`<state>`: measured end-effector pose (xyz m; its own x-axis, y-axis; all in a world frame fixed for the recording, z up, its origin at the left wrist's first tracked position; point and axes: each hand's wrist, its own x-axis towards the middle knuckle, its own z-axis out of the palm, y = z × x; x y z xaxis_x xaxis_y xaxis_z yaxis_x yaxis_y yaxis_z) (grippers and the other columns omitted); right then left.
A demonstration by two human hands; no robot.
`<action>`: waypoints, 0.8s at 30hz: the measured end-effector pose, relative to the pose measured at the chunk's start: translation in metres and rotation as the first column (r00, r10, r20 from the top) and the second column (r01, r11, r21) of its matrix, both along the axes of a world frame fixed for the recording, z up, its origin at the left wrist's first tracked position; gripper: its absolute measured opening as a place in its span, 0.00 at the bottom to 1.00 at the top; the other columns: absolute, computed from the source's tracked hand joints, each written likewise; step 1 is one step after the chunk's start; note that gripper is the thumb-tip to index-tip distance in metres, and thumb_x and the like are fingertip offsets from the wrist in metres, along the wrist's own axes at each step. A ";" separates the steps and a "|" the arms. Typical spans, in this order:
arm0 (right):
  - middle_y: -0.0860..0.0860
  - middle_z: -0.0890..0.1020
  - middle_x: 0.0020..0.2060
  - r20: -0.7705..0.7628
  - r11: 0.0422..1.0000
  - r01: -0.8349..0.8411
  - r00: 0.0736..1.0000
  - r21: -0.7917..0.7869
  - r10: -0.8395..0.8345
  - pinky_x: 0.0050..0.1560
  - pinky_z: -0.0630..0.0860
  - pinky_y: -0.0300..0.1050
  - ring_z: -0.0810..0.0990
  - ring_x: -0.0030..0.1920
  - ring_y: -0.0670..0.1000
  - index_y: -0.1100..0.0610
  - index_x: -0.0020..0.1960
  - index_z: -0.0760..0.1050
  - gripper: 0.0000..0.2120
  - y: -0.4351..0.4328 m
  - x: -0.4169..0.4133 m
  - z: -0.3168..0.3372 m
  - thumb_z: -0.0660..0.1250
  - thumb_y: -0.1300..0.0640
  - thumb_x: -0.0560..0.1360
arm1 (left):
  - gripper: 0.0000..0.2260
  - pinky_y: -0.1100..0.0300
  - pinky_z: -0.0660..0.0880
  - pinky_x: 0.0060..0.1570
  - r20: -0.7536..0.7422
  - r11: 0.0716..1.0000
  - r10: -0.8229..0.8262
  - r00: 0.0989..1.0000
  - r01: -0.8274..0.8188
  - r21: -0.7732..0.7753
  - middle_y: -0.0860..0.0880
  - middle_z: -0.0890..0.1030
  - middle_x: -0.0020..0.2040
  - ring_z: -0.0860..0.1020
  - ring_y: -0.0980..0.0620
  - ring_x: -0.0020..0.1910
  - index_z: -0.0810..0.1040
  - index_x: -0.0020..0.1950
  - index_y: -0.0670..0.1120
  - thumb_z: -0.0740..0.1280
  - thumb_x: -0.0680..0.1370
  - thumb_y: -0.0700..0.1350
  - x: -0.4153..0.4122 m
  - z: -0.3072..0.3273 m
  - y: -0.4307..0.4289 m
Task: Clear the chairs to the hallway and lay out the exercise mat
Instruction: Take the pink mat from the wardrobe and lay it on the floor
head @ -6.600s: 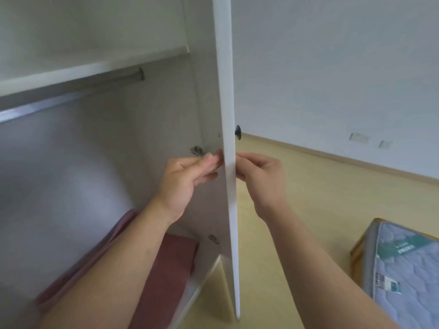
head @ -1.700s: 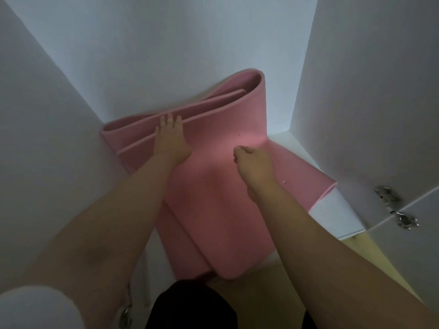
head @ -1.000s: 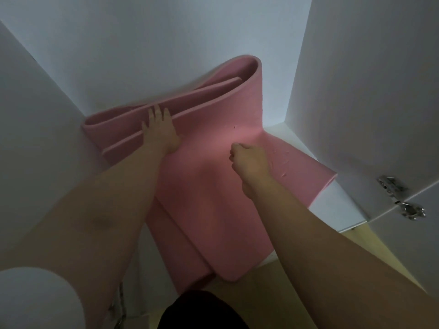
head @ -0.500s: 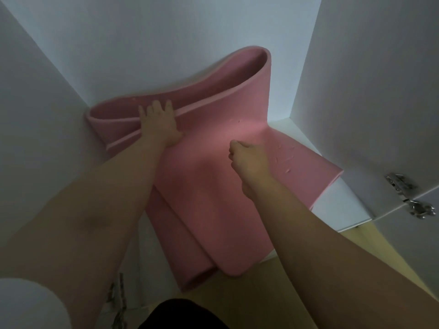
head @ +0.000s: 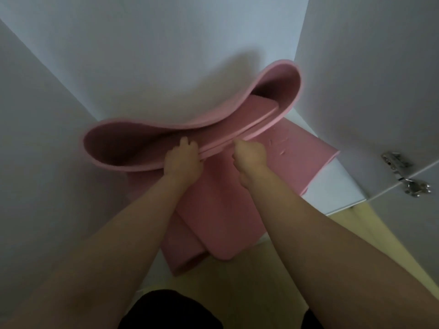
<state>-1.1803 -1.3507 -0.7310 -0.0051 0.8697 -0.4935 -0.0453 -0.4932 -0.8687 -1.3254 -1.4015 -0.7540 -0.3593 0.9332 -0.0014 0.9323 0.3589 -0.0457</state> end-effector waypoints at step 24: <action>0.57 0.83 0.40 -0.222 0.953 -0.061 0.975 -0.295 -0.006 0.27 0.81 0.44 0.82 0.33 0.52 0.60 0.53 0.78 0.05 0.014 0.041 -0.101 0.70 0.65 0.77 | 0.31 0.44 0.64 0.71 -0.116 0.945 -0.197 0.974 0.220 0.242 0.44 0.72 0.73 0.68 0.40 0.74 0.71 0.73 0.47 0.71 0.71 0.54 0.072 -0.015 -0.017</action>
<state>-1.1394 -1.3368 -0.8323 -0.1635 0.6804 -0.7143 -0.1996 -0.7319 -0.6515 -1.2535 -1.4182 -0.7690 -0.1451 0.9529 0.2662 0.9837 0.1679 -0.0650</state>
